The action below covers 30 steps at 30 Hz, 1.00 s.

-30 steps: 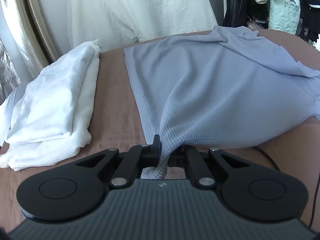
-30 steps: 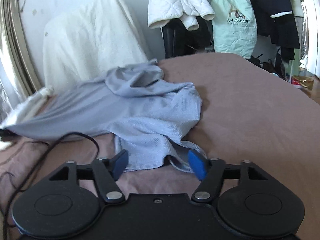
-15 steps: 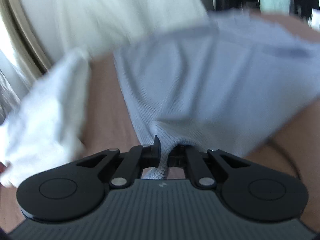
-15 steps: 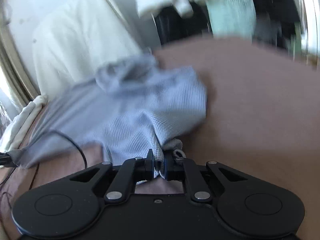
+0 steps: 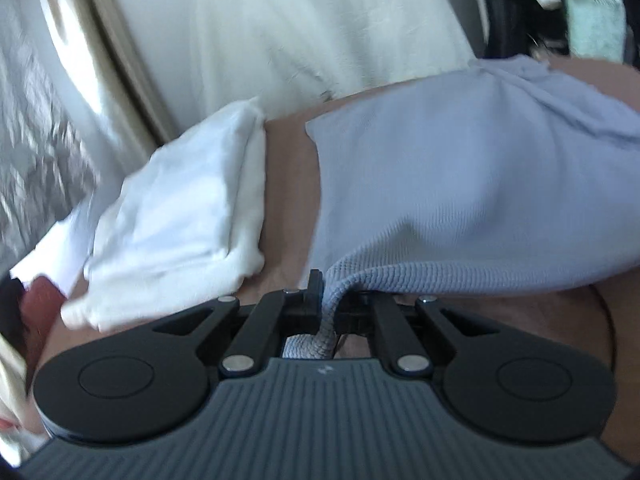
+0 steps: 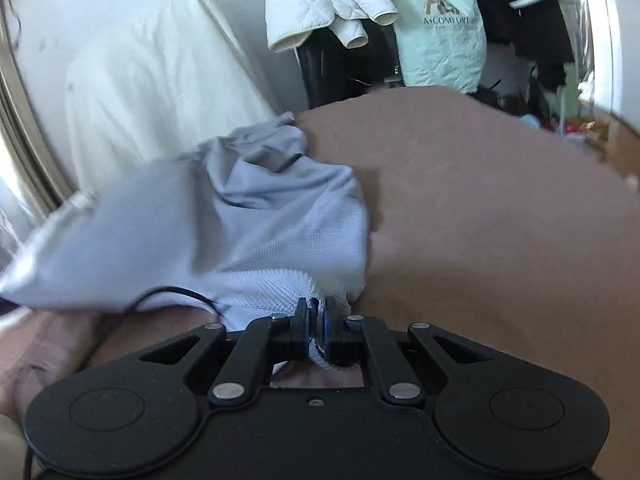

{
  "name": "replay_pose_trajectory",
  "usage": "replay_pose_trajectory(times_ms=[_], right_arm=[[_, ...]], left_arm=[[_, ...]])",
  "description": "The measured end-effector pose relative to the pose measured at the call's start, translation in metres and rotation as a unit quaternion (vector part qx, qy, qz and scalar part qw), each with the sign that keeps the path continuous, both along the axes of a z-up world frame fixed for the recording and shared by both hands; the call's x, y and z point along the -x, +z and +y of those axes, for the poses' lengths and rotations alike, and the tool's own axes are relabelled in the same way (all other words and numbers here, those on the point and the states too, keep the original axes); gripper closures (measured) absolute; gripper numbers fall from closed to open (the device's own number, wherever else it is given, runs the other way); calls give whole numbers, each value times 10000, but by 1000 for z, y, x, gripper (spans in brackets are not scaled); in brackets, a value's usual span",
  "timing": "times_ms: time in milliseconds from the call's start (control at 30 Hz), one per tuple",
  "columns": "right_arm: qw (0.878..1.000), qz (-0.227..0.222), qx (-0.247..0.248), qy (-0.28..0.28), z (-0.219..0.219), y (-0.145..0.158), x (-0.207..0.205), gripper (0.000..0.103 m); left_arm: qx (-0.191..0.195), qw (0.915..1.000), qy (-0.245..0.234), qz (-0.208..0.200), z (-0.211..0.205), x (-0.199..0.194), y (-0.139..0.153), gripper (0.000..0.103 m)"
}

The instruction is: Fold clothes

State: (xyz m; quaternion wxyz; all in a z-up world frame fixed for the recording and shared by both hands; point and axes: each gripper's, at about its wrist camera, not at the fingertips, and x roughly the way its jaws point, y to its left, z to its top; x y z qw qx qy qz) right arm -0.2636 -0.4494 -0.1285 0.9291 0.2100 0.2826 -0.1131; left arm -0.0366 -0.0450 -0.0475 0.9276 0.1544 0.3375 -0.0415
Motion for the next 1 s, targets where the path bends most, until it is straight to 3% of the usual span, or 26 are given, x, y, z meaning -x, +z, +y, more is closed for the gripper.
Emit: replay_pose_trajectory(times_ms=[67, 200, 300, 367, 433, 500, 567, 600, 633, 700, 833, 933, 1000], right_arm=[[9998, 15, 74, 169, 7, 8, 3, 96], [9985, 345, 255, 346, 16, 6, 0, 96], [9977, 642, 19, 231, 9, -8, -3, 96], [9972, 702, -97, 251, 8, -13, -1, 96], [9970, 721, -44, 265, 10, -9, 0, 95], [9978, 643, 19, 175, 10, 3, 4, 88], [9990, 435, 103, 60, 8, 21, 6, 78], [9995, 290, 119, 25, 6, 31, 6, 63], [9999, 118, 109, 35, 2, 42, 5, 57], [9996, -229, 106, 117, -7, 67, -2, 56], [9951, -747, 290, 580, -31, 129, -52, 56], [9870, -849, 534, 1260, -35, 181, -104, 55], [9733, -823, 908, 1942, -27, 206, -129, 50]], left_arm=[[-25, 9999, 44, 122, -1, -1, 0, 99], [-304, 9962, -5, 821, 2, -4, -27, 98], [-161, 9916, 135, 1274, 11, -15, -40, 95], [48, 9899, 288, 1390, 19, -19, -39, 86], [487, 9889, 599, 1270, 30, -20, -28, 68], [733, 9920, 564, 855, 36, -11, -14, 66], [961, 9932, 499, 419, 41, -1, -1, 59], [1074, 9929, 466, 201, 44, 4, 5, 57], [1090, 9931, 429, 82, 45, 5, 7, 54], [1090, 9933, 353, -124, 47, 3, 8, 54], [1419, 9898, 94, 78, 34, -14, 21, 54], [1505, 9884, -147, 123, 12, -25, 40, 51], [1531, 9876, -322, 147, -8, -29, 52, 49]])
